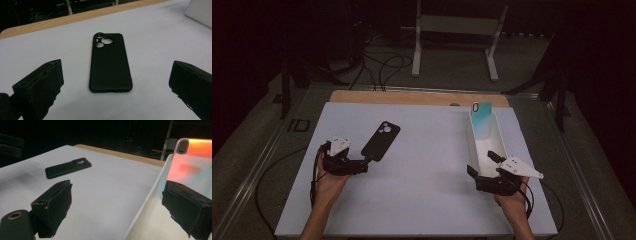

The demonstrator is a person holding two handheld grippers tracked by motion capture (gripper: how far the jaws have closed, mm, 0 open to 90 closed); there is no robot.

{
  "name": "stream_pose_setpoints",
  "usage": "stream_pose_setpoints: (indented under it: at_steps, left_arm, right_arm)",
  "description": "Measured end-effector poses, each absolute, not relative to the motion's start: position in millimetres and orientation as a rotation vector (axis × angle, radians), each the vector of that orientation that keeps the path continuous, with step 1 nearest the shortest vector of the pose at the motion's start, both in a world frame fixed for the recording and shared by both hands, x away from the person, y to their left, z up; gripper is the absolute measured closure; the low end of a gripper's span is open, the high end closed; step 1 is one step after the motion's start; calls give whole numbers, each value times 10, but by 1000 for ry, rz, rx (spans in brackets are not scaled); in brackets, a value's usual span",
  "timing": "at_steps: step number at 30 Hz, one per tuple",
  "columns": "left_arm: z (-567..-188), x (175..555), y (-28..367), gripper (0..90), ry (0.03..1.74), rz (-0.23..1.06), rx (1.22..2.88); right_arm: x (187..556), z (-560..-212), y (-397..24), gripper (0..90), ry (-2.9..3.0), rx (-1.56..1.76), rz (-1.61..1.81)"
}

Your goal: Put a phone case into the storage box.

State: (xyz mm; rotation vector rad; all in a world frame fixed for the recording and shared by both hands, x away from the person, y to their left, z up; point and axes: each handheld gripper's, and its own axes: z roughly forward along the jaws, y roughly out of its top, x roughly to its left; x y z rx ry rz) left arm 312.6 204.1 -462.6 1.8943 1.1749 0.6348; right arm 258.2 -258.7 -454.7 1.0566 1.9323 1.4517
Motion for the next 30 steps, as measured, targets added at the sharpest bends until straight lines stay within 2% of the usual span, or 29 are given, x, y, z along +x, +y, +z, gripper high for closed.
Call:
stream_pose_setpoints:
  at_steps: [16,30]
  left_arm:
    - [-4712,3556,1862,1,1220,553,2029]
    - [-4930,3865,1720,22,1295,471,2168]
  right_arm:
    - [2579,-4546,-2587,90,1932,1054,1454]
    - [2592,-4568,-2591,90,1936,1062,1462]
